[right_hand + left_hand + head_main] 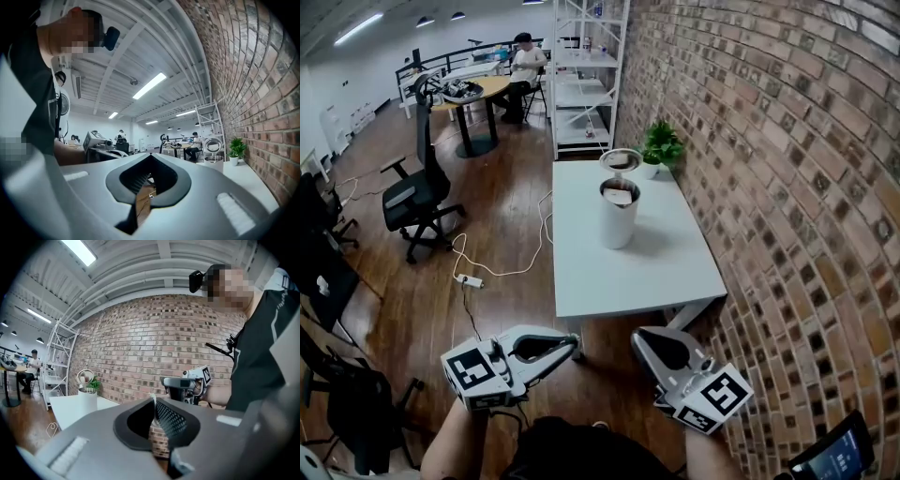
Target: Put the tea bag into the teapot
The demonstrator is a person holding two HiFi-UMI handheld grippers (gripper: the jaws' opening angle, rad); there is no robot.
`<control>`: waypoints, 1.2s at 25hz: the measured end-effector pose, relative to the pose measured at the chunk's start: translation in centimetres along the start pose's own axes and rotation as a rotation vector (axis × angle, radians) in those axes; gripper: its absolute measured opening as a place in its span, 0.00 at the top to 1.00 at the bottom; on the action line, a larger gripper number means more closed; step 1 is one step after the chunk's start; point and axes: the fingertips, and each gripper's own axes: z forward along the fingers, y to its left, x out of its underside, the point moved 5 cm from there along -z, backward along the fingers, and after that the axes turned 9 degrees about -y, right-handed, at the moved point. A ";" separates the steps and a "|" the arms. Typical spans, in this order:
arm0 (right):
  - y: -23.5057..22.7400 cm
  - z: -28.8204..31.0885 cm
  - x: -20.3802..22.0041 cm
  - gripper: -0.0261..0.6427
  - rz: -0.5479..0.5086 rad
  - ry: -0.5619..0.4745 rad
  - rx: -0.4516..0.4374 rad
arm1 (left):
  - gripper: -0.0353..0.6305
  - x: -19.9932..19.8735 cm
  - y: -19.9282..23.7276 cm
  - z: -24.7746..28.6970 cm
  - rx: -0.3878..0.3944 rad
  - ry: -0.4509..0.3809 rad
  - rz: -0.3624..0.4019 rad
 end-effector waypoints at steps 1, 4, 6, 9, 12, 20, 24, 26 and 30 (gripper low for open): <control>-0.3 0.0 0.1 0.96 0.000 -0.006 -0.003 | 0.92 0.1 0.2 0.3 -0.007 0.000 0.002; -1.4 -0.1 0.6 0.96 0.010 0.000 -0.004 | 0.92 0.3 0.8 1.1 -0.021 -0.003 0.004; -2.2 0.4 0.9 0.96 0.027 0.015 -0.008 | 0.92 0.3 1.5 1.6 -0.020 0.002 -0.001; -3.6 2.0 1.1 0.96 0.033 0.011 -0.041 | 0.92 0.3 3.2 2.3 -0.018 0.013 -0.010; -5.8 4.5 1.3 0.96 0.014 0.011 -0.053 | 0.92 -0.1 6.5 2.9 -0.027 0.002 -0.011; -12.5 11.8 2.0 0.96 0.014 0.035 0.022 | 0.92 -1.2 16.6 5.1 0.039 0.025 0.000; -15.2 15.1 2.3 0.96 0.017 0.038 0.072 | 0.92 -1.6 21.1 6.0 0.082 0.024 -0.011; -16.4 16.3 2.4 0.96 0.015 0.042 0.095 | 0.92 -1.9 23.0 6.4 0.100 0.026 -0.015; -18.6 18.2 2.4 0.96 0.014 0.043 0.138 | 0.92 -2.5 25.8 7.7 0.138 0.019 -0.015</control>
